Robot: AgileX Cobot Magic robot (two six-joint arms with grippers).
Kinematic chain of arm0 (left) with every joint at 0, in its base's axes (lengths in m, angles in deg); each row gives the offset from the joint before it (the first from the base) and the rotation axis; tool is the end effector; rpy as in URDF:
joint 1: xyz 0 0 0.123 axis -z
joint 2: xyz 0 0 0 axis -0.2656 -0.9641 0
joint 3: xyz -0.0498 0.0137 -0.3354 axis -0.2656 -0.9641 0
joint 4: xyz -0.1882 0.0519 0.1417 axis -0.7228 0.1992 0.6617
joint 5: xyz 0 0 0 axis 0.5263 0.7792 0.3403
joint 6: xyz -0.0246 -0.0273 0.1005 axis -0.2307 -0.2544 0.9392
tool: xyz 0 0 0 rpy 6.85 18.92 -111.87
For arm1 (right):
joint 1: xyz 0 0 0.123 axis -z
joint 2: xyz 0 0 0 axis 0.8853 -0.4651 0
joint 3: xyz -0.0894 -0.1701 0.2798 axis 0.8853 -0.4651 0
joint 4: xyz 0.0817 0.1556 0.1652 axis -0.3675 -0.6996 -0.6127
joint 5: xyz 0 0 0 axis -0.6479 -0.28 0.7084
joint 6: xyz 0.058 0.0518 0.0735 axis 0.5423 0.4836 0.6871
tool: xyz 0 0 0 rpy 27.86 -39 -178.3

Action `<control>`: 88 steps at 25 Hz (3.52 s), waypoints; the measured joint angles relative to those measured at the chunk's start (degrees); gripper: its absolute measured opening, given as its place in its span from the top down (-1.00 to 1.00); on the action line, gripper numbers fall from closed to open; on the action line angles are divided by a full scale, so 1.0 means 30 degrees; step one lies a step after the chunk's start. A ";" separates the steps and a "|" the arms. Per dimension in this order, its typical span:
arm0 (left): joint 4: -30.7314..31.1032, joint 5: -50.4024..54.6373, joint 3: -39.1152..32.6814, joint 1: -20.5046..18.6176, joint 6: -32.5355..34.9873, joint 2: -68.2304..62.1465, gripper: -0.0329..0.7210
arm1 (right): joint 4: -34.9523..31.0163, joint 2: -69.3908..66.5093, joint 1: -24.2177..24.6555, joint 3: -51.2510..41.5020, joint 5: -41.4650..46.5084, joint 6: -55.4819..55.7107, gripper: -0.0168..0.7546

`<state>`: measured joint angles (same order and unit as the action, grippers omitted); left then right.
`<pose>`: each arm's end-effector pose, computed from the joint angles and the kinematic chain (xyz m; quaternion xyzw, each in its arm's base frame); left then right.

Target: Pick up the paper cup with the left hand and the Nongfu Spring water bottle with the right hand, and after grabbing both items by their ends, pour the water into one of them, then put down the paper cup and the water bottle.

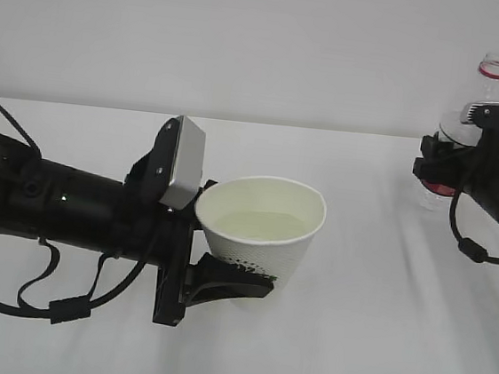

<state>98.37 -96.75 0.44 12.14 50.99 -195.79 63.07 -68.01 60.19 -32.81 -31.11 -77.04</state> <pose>0.2716 -0.2344 0.2062 0.5737 0.5865 -0.3540 0.4489 0.4197 0.0146 0.1739 -0.0383 0.7945 -0.0121 0.6060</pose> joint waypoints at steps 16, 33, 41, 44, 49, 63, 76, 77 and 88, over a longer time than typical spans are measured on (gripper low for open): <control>0.0000 0.0000 0.0000 0.0000 0.0000 0.0000 -0.37 | 0.0000 0.0000 0.0000 0.0000 -0.0033 0.0788 -0.54; 0.0000 0.0000 0.0000 0.0000 0.0000 0.0000 -0.37 | 0.0000 0.0086 0.0000 0.0013 -0.0747 0.1396 -0.62; -0.0453 0.0000 0.0000 0.0000 0.0000 0.0000 -0.37 | 0.0000 0.1877 0.0000 0.0013 -0.0861 0.1396 -0.62; -0.0699 0.0000 0.0000 0.0000 0.0000 0.0000 -0.37 | 0.0000 0.2289 0.0000 0.0013 -0.0861 0.1396 -0.62; -0.0700 0.0000 0.0000 0.0000 0.0000 0.0000 -0.37 | 0.0000 0.2661 0.0000 -0.0032 -0.0787 0.1396 -0.62; -0.0740 0.0000 0.0000 0.0000 0.0000 0.0000 -0.37 | 0.0534 0.4658 0.0000 -0.2142 -0.0716 0.1396 -0.59; -0.0740 0.0000 0.0000 0.0000 0.0000 0.0000 -0.37 | 0.1310 0.8266 0.0000 -0.5321 -0.1026 0.1396 -0.59; -0.0740 0.0000 0.0000 0.0000 0.0000 0.0000 -0.37 | 0.1310 0.8598 0.0000 -0.5635 -0.1026 0.1396 -0.59; -0.0740 0.0000 0.0000 0.0000 -0.0008 0.0000 -0.37 | 0.1353 0.9614 0.0000 -0.7691 -0.2550 0.1396 -0.59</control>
<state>96.15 -96.75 0.44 12.14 50.97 -195.79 67.13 -39.16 60.19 -55.89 -38.76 -72.85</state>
